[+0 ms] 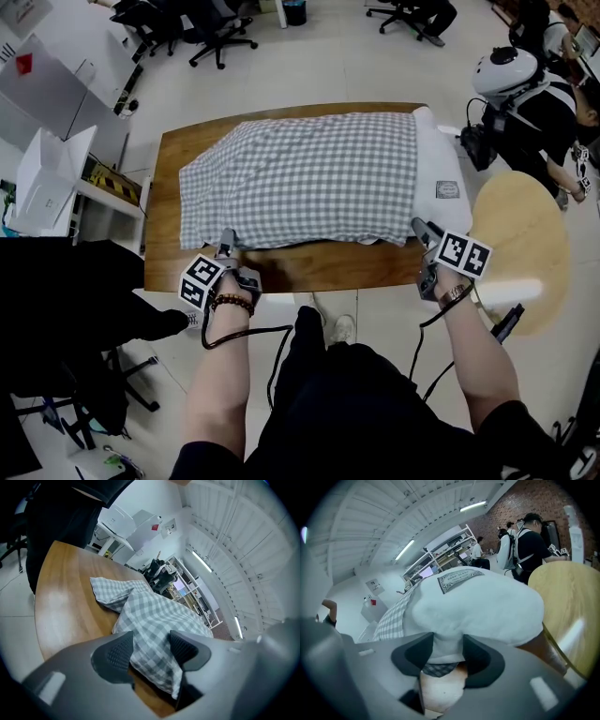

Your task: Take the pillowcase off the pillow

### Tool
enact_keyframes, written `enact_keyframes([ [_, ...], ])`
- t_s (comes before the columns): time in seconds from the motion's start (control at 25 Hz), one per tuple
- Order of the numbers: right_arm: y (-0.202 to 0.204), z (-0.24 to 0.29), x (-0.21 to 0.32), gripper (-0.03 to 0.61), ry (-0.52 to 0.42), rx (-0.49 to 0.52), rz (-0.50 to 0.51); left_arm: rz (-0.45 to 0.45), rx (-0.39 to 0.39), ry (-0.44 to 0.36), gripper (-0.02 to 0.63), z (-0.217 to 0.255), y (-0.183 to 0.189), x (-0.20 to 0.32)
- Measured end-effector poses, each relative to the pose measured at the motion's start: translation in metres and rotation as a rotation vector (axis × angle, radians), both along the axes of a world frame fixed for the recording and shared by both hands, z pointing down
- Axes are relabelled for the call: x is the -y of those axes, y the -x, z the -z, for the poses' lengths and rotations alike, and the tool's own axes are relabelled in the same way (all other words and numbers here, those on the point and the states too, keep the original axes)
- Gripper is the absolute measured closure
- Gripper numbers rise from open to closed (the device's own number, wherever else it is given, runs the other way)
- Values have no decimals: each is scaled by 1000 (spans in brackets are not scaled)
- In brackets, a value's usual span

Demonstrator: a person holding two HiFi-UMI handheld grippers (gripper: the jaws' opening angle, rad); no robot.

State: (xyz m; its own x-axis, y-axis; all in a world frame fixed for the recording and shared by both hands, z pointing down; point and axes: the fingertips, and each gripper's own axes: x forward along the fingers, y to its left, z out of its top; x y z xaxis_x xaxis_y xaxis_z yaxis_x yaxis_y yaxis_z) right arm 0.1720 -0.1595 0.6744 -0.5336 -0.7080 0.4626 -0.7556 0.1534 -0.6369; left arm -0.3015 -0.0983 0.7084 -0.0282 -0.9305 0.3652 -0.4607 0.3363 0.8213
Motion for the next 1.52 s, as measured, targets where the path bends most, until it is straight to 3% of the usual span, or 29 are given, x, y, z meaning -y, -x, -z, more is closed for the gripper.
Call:
enact_keyframes([
  [0.28, 5, 0, 11, 555, -24, -49, 38, -61, 44, -12, 496, 7, -13, 16],
  [0.52, 1, 17, 13, 566, -88, -113, 48, -106, 192, -9, 591, 32, -14, 17],
  [0.8, -3, 34, 9, 569, -160, -184, 22, -93, 253, -41, 603, 55, 3, 15],
  [1.52, -32, 78, -1, 571, -245, -193, -45, -50, 186, -129, 603, 83, 16, 0],
])
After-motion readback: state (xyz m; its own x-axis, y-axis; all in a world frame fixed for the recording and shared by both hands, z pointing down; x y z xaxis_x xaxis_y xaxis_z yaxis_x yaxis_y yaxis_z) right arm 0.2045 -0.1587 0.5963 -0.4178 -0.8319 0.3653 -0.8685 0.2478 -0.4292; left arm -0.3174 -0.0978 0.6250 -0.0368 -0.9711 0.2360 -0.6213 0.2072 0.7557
